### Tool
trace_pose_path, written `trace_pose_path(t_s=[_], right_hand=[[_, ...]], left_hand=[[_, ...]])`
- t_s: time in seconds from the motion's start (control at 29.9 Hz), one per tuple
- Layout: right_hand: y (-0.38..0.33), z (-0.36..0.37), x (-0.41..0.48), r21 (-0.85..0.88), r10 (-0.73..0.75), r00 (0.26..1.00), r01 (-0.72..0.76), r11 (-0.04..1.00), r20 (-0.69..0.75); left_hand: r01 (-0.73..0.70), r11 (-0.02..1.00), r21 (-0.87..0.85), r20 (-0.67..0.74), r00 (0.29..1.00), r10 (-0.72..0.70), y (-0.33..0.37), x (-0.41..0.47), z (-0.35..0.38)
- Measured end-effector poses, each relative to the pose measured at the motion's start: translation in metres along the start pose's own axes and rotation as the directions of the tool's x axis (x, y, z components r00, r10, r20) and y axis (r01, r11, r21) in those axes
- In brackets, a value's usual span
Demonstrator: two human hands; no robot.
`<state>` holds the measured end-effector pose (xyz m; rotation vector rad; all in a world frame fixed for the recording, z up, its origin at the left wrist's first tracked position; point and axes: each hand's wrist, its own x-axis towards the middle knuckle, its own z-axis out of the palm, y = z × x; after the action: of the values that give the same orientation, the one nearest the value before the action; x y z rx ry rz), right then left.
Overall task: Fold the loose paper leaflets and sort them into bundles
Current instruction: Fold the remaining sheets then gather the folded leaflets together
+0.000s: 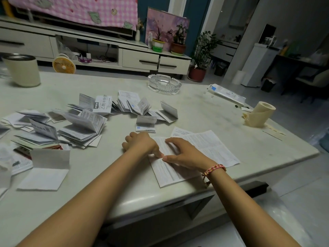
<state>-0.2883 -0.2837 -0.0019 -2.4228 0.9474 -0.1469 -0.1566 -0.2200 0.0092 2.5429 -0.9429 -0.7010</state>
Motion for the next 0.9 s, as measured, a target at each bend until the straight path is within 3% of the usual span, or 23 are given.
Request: trace_pose_path(t_s=[0.1, 0.2, 0.3, 0.44, 0.57, 0.67, 0.77, 0.84, 0.9], right_hand=[[-0.002, -0.004, -0.002, 0.057, -0.017, 0.999, 0.019, 0.998, -0.038], [-0.006, -0.023, -0.004, 0.081, -0.081, 0.967, 0.103, 0.991, -0.240], [-0.015, -0.051, -0.013, 0.104, -0.100, 0.930, 0.145, 0.984, -0.353], [-0.027, -0.067, -0.027, 0.211, -0.087, 0.986, 0.115, 0.971, -0.139], [-0.028, -0.070, -0.034, 0.211, -0.120, 0.993, 0.119, 0.970, -0.009], [-0.026, -0.072, -0.041, 0.362, -0.047, 0.998, 0.058, 0.931, -0.040], [-0.021, -0.072, -0.042, 0.613, 0.088, 0.986, 0.019, 0.790, -0.143], [-0.020, -0.069, -0.043, 0.720, 0.174, 0.970, 0.000, 0.694, -0.167], [-0.023, -0.068, -0.043, 0.759, 0.207, 0.960, 0.011, 0.651, -0.191]], left_hand=[[-0.166, 0.966, -0.196, -0.176, 0.975, 0.132, -0.010, 0.000, 0.007], [-0.385, 0.834, -0.395, -0.359, 0.900, 0.246, -0.021, -0.008, -0.003], [-0.537, 0.712, -0.452, -0.464, 0.823, 0.327, -0.028, -0.023, -0.027], [-0.628, 0.558, -0.542, -0.417, 0.778, 0.470, -0.038, -0.040, -0.050], [-0.674, 0.508, -0.536, -0.380, 0.731, 0.567, -0.044, -0.043, -0.054], [-0.642, 0.471, -0.605, -0.460, 0.765, 0.452, -0.046, -0.042, -0.057], [-0.472, 0.402, -0.784, -0.401, 0.881, 0.252, -0.048, -0.036, -0.056], [-0.307, 0.351, -0.885, -0.223, 0.940, 0.258, -0.051, -0.037, -0.054], [-0.146, 0.348, -0.926, 0.004, 0.918, 0.396, -0.052, -0.038, -0.049]])
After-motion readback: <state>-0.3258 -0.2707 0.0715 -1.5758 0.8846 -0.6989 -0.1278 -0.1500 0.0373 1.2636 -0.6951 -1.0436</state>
